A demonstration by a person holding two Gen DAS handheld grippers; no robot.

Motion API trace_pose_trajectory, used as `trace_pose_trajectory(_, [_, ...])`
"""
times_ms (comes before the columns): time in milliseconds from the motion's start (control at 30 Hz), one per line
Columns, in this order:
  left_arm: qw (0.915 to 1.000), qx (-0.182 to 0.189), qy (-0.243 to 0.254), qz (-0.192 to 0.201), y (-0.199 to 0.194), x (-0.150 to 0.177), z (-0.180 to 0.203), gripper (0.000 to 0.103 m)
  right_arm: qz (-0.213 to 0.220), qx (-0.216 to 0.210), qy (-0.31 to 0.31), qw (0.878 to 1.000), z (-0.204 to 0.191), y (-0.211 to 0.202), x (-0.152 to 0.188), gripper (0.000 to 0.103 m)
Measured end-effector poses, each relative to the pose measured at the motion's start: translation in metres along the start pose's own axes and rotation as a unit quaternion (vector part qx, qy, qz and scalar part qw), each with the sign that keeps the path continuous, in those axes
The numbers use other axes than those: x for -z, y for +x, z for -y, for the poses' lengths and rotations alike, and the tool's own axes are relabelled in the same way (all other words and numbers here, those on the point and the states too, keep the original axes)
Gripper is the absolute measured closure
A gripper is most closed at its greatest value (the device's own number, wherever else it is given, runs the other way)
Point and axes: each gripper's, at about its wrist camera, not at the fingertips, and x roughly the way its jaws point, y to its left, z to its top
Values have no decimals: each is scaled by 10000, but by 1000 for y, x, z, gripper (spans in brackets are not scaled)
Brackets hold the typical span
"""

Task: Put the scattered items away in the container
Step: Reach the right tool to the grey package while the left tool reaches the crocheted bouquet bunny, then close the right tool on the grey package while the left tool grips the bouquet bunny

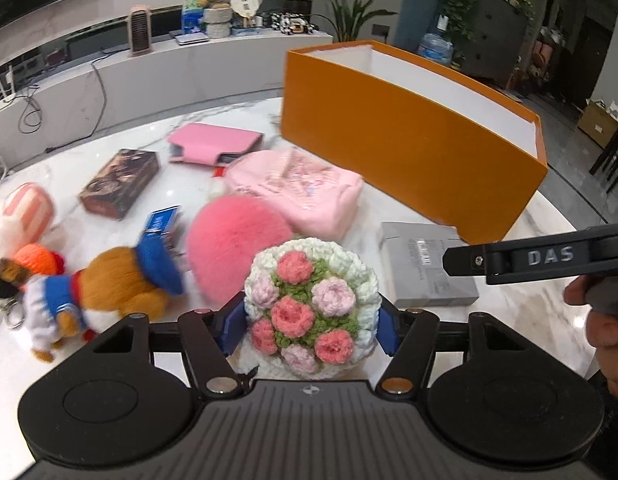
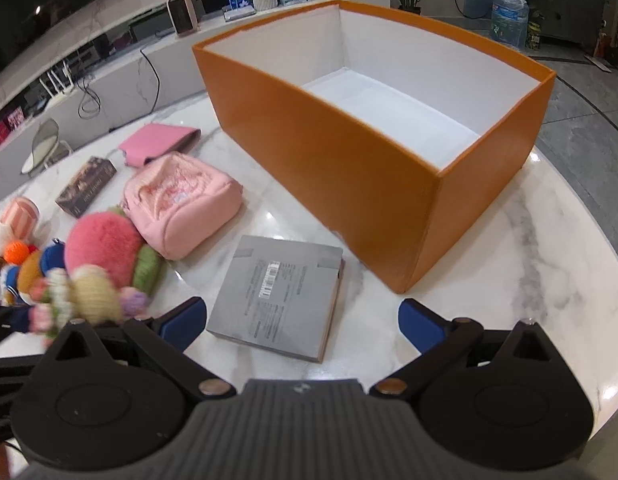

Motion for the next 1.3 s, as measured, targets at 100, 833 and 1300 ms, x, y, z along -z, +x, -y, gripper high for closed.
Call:
trace_pose_trajectory(100, [9999, -59, -136, 7, -9, 4, -14, 30, -65, 87, -84, 9999, -7, 8, 1, 0])
trace_pose_trajectory(833, [9976, -219, -586, 307, -54, 13, -50, 29, 47, 703, -325, 9970, -43, 53, 14, 9])
trace_pose_trajectory(1300, [9949, -363, -652, 682, -75, 8, -47, 29, 52, 203, -786, 9967, -56, 28, 30, 17])
